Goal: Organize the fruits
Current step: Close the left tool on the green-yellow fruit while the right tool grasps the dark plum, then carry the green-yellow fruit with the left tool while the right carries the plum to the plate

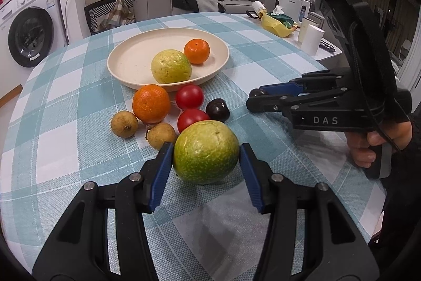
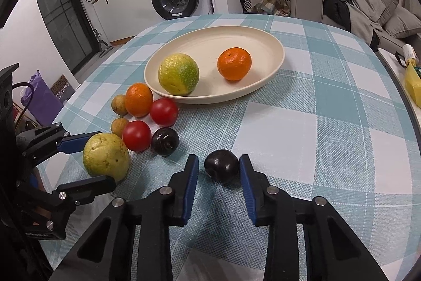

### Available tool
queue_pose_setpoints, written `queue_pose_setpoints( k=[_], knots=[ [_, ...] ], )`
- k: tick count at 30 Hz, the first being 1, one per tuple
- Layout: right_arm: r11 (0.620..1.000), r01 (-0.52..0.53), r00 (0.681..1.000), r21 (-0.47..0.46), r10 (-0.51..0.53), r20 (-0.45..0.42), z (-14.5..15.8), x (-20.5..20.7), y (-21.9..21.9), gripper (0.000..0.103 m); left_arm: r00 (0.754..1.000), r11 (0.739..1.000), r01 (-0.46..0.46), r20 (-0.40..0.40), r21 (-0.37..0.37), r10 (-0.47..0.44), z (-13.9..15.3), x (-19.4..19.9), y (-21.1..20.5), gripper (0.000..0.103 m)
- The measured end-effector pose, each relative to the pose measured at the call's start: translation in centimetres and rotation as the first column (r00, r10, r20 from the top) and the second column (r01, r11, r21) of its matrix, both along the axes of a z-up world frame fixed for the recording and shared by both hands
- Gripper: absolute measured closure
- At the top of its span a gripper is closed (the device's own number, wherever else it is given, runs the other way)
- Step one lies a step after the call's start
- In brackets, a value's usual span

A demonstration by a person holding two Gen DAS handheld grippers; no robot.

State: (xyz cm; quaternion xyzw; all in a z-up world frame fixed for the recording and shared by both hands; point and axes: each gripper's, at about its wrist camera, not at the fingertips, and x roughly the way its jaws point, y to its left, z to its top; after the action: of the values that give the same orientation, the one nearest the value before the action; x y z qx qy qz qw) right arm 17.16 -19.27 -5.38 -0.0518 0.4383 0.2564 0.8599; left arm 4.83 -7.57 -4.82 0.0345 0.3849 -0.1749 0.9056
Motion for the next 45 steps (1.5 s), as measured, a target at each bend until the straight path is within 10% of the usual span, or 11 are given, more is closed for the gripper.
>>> queue_pose_setpoints(
  k=[45],
  knots=[
    [0.976, -0.031, 0.987, 0.216, -0.005, 0.163, 4.5, -1.2, -0.6, 0.076, 0.969, 0.977, -0.210, 0.124, -0.050, 0.214, 4.1, 3.0, 3.8, 0.054]
  ],
)
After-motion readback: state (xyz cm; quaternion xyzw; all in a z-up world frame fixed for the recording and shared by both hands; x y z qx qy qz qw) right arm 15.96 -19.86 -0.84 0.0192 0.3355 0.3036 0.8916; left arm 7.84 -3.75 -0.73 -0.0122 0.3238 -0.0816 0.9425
